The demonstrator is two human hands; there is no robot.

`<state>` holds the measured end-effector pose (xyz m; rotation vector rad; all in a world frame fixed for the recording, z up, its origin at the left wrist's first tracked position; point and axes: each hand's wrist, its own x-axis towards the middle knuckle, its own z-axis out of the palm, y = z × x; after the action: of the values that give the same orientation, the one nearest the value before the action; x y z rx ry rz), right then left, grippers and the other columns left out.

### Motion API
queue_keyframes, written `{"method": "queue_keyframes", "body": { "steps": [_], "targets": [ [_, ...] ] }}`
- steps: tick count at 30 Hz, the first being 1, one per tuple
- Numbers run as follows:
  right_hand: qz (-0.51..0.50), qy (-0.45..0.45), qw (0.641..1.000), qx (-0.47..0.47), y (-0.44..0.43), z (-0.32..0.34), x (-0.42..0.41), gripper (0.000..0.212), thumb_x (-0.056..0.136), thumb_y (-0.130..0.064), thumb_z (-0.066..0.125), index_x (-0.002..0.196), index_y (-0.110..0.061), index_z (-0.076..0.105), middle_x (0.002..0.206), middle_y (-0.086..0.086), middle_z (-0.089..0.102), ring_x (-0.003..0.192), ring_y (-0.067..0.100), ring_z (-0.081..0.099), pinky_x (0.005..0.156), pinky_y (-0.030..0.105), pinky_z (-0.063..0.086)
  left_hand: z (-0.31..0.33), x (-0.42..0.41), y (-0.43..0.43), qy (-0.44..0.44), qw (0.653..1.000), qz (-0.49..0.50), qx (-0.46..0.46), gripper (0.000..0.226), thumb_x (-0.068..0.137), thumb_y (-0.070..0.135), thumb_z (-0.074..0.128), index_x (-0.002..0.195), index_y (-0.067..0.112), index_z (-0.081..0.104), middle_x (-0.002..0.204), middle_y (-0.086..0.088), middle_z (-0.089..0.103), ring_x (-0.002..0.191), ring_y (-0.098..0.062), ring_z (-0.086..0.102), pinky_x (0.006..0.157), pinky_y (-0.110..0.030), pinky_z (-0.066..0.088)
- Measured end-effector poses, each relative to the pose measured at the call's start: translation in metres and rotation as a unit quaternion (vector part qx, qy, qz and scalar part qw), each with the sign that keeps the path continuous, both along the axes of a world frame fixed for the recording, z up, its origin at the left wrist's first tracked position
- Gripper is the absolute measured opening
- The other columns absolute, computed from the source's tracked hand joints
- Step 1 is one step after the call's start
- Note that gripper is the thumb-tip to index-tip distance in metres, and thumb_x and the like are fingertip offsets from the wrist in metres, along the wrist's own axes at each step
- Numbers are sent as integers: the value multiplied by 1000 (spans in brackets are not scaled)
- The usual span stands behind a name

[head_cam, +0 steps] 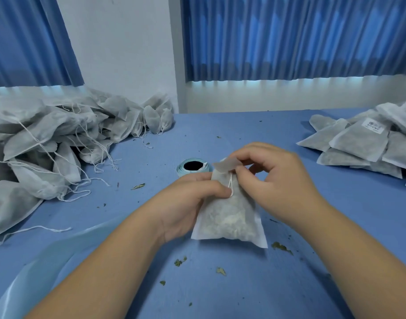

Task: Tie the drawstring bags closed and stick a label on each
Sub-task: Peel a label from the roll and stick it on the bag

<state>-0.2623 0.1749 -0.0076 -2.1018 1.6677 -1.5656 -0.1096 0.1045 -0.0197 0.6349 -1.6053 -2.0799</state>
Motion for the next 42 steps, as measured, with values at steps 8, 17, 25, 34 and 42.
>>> {"method": "queue_keyframes", "body": {
  "steps": [8, 17, 25, 34, 42],
  "targets": [
    [16, 139, 988, -66, 2, -2, -4, 28, 79, 7, 62, 88, -14, 77, 88, -7, 68, 82, 4, 62, 77, 19, 48, 2, 8, -5, -2, 1000, 5, 3, 36, 74, 10, 59, 109, 3, 63, 96, -15, 62, 86, -25, 64, 76, -35, 52],
    [22, 186, 982, -13, 4, 0, -6, 26, 82, 5, 68, 94, -16, 79, 100, -9, 72, 91, 4, 64, 83, 19, 48, 3, 9, -4, 36, 997, -1, 74, 22, 72, 7, 52, 91, 10, 63, 86, -9, 54, 69, -18, 60, 59, -26, 50],
    [15, 223, 974, 38, 8, 3, -4, 32, 88, 2, 60, 108, -19, 75, 117, -8, 67, 108, 13, 60, 93, 23, 45, 0, 4, -4, 51, 996, 35, 60, 47, 84, 37, 60, 124, 12, 65, 104, -7, 70, 90, -20, 70, 69, -29, 58],
    [-13, 50, 998, 30, 8, 2, 10, 14, 82, -33, 69, 73, -24, 75, 104, -15, 65, 104, 1, 55, 91, 13, 37, -5, 1, -3, 48, 985, 165, -4, 36, 94, 34, 58, 111, 4, 70, 95, -15, 72, 81, -23, 69, 68, -33, 56],
    [35, -301, 922, 240, -1, -2, 7, 42, 67, -36, 85, 67, -17, 48, 66, 1, 60, 61, 12, 60, 60, 34, 53, -6, -7, 6, 30, 944, 260, -202, 48, 71, 55, 66, 75, 7, 66, 70, -5, 65, 63, -17, 60, 57, -28, 49]
  ]
}}
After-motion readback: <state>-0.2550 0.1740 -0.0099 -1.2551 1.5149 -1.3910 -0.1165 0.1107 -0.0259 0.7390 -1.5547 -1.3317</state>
